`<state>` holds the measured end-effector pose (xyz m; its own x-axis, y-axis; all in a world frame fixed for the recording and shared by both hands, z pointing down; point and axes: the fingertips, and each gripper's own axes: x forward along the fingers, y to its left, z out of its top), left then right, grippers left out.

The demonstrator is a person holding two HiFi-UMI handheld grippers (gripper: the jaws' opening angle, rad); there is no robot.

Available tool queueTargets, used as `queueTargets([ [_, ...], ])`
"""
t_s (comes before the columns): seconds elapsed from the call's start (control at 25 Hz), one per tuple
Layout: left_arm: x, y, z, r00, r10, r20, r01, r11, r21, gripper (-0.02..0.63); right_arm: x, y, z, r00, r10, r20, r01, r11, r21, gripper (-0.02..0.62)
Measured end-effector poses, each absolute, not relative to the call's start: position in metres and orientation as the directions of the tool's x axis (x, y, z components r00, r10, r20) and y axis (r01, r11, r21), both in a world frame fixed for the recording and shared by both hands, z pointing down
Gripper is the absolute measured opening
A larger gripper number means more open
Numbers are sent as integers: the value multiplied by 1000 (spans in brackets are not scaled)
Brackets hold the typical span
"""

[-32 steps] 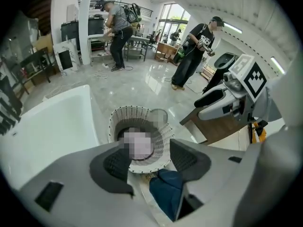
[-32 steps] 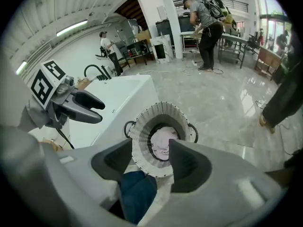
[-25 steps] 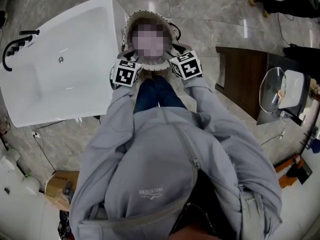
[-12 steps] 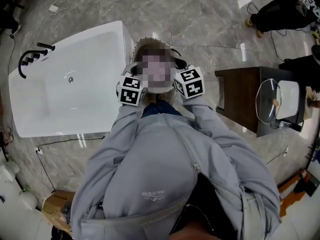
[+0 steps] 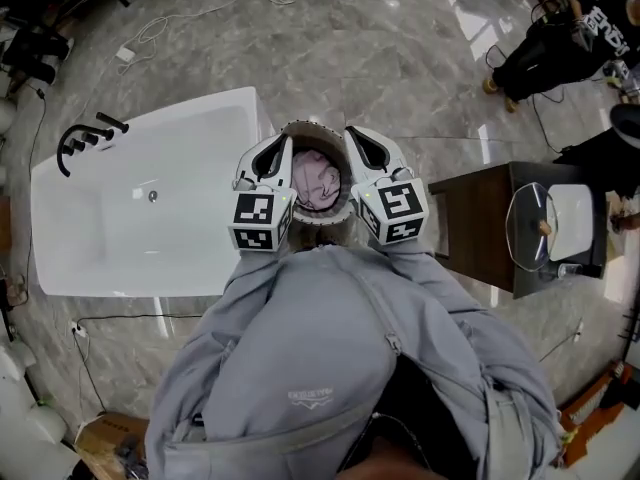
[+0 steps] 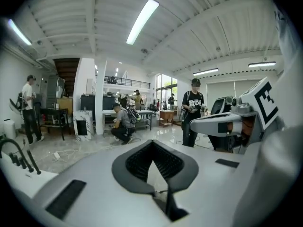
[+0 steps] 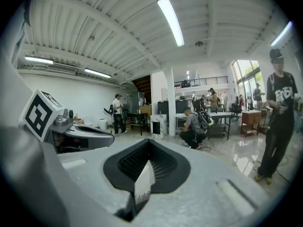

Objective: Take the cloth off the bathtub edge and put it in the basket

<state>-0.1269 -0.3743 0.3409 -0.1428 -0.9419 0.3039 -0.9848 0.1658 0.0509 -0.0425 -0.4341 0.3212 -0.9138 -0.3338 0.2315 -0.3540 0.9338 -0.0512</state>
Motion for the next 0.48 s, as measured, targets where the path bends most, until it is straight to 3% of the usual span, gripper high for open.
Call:
queueTargets([
  [0.24, -125, -360, 291, -218, -965, 145, -975, 222, 12, 5, -32, -428, 290, -906, -401, 135, -404, 915, 4, 5],
  [0.48, -119, -348, 284, -255, -962, 97, -966, 257, 4, 6, -25, -422, 290, -906, -405, 121, -408, 913, 2, 5],
])
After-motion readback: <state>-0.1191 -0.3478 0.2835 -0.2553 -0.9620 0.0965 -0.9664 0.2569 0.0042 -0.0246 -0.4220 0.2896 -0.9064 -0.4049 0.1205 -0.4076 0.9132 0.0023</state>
